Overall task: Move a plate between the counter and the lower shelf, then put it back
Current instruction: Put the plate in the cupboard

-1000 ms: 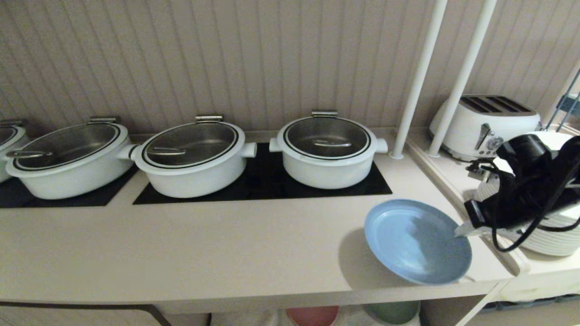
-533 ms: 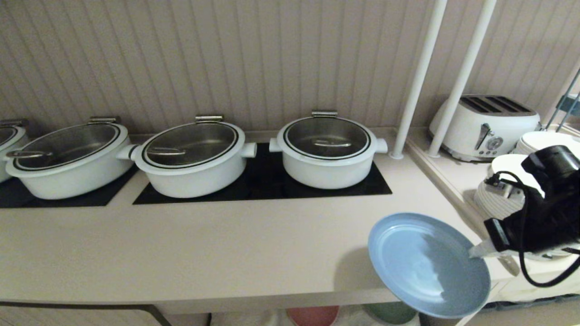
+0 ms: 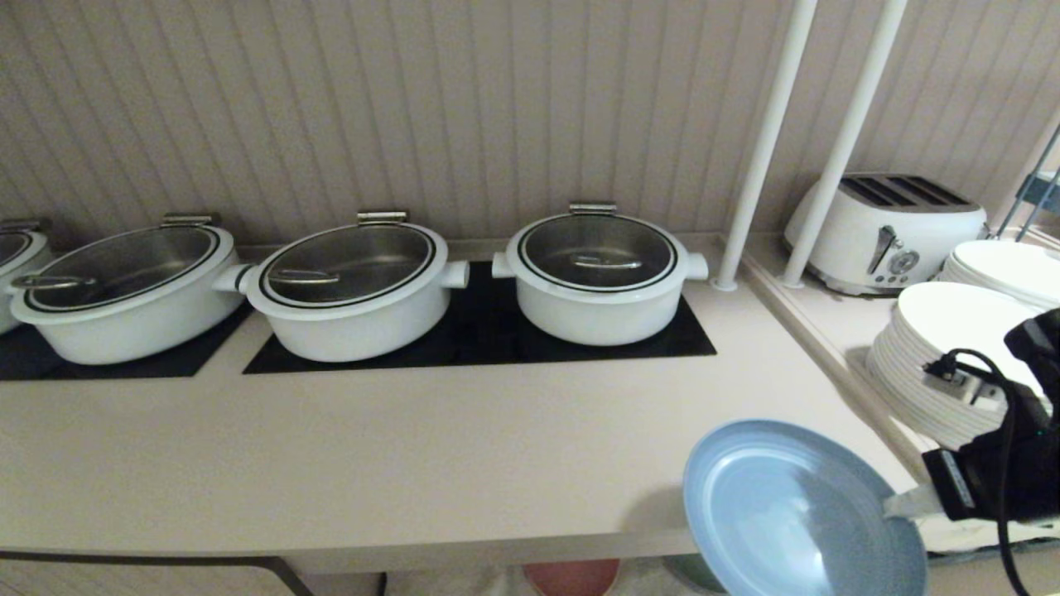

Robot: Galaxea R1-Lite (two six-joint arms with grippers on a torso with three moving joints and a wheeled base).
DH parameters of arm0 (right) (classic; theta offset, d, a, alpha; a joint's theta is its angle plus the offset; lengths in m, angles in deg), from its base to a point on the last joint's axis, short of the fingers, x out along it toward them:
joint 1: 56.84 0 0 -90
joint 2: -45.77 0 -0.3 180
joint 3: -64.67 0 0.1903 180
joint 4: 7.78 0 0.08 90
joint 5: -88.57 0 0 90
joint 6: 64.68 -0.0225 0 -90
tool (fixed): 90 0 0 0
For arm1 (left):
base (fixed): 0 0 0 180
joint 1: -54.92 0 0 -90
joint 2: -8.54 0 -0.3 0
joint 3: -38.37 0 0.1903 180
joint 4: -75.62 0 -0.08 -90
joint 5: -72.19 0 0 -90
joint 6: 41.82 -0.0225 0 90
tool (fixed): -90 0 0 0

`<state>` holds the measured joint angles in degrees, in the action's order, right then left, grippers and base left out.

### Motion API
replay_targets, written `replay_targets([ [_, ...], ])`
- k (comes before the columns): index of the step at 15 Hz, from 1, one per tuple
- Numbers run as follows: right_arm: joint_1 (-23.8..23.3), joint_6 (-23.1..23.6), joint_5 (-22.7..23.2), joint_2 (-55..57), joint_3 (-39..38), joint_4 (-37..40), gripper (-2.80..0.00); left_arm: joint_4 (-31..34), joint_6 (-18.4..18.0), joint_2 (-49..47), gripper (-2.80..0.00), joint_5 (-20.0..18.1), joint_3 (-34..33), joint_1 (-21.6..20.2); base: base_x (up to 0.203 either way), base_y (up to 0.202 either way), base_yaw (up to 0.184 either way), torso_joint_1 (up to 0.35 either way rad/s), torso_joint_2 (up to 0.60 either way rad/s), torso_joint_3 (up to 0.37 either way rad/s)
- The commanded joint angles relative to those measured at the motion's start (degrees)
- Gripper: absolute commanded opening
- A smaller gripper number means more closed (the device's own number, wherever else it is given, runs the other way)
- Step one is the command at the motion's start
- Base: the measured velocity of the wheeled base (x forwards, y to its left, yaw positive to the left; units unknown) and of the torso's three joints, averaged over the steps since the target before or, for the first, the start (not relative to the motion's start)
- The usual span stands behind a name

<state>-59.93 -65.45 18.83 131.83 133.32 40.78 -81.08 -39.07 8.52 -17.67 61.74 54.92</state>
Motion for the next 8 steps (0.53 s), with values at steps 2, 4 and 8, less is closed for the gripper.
replay_targets([
  [2,0.0,0.0,0.2,-3.9,-3.8,-0.3,-2.8,0.0,0.1,0.0,-2.8,0.0,0.0,0.0,0.0,0.0,0.0,0.0,0.0,0.0],
  [4,0.0,0.1,0.2,-5.2,-5.5,-0.3,-2.8,0.0,0.1,0.0,-2.8,0.0,0.0,0.0,0.0,0.0,0.0,0.0,0.0,0.0],
  [8,-0.1,-0.1,0.2,-6.8,-8.1,-0.4,-2.8,0.0,0.1,0.0,-2.8,0.0,0.0,0.0,0.0,0.0,0.0,0.0,0.0,0.0],
])
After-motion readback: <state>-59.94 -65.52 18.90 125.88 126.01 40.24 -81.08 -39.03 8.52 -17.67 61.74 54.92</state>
